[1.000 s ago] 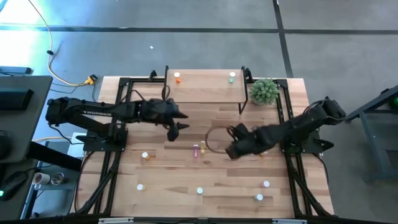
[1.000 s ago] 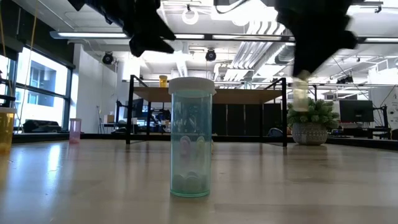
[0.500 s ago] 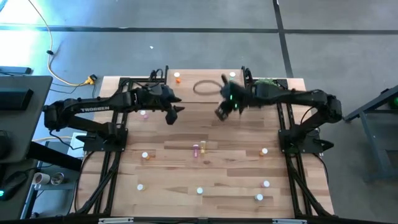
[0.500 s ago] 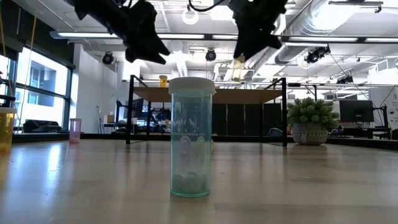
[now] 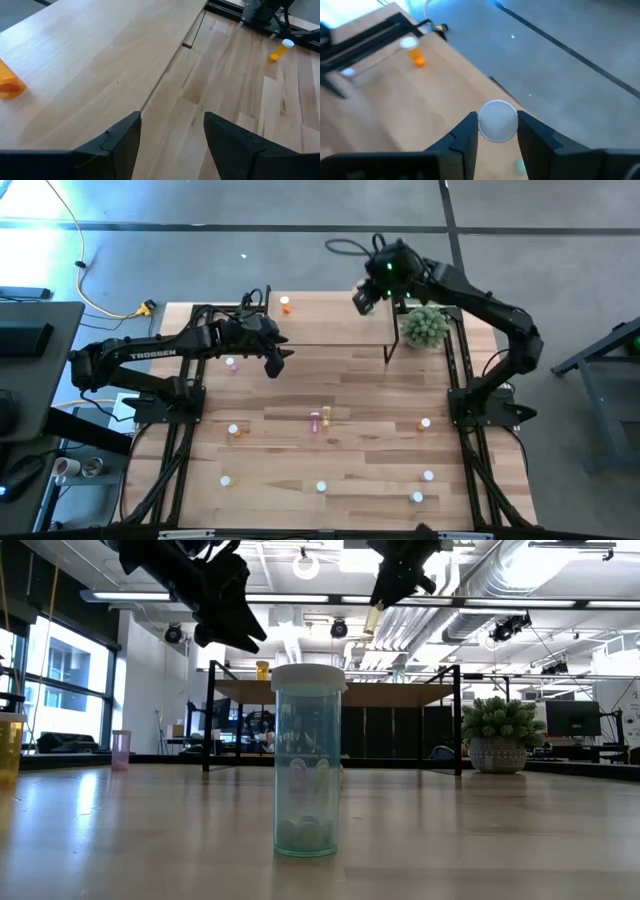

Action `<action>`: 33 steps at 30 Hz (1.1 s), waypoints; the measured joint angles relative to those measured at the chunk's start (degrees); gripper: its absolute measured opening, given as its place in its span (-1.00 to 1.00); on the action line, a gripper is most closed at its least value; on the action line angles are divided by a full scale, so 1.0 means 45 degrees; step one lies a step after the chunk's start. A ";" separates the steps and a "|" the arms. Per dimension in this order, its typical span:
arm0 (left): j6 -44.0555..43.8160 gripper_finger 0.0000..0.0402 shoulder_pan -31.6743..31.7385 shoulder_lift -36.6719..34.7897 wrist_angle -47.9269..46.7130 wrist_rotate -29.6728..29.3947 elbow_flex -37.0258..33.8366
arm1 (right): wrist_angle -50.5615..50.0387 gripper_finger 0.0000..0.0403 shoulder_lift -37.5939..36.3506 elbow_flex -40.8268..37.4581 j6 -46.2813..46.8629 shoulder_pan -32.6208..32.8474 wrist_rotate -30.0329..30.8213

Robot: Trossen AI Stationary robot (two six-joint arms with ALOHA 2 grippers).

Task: Pick and place medicine bottles onto shelf by color
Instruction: Put the top right yellow pill bottle on the shelf

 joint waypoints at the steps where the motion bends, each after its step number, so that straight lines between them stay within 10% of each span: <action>1: 0.0004 0.03 0.0000 0.0000 0.0000 0.0000 0.0000 | -0.0289 -0.46 0.0279 0.0377 -0.0154 -0.0170 -0.0083; 33: 0.0004 0.03 0.0000 0.0005 -0.0185 0.0000 0.0000 | -0.2551 -0.46 0.4011 0.1898 -0.1601 -0.0503 -0.1564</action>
